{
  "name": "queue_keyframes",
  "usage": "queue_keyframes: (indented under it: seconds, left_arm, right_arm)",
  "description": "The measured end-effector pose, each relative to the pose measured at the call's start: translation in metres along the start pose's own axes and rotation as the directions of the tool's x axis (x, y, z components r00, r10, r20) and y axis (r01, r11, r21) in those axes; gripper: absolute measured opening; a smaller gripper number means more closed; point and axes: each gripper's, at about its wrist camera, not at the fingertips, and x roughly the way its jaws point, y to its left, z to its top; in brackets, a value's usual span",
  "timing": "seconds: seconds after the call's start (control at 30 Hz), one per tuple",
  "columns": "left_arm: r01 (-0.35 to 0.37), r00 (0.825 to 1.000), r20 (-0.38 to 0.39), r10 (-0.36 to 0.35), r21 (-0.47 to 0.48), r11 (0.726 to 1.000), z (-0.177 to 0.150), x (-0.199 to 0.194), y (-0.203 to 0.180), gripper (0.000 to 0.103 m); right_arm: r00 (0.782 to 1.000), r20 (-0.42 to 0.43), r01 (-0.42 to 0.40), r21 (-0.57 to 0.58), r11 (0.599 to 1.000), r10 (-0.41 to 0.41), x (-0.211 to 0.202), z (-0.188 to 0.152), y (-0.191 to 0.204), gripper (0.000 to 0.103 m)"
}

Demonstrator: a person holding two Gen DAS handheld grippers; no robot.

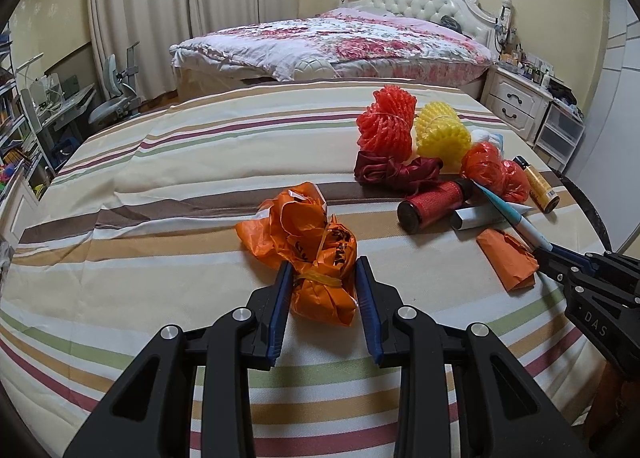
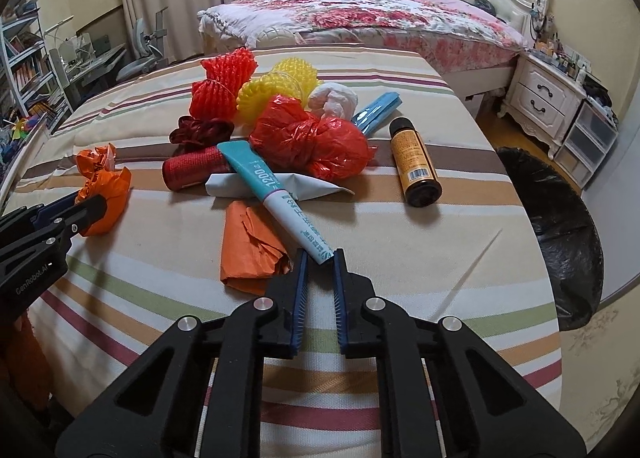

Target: Collect trash

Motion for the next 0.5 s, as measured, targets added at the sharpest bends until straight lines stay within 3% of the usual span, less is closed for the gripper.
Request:
queue_keyframes:
  seconds: [0.5]
  left_arm:
    - [-0.002, 1.000, 0.024, 0.002, -0.002, 1.000, -0.0006, -0.0080, 0.0000, 0.033]
  right_arm:
    - [0.998, -0.010, -0.058, 0.005, 0.998, 0.058, -0.0091, -0.0046, -0.0014, 0.006]
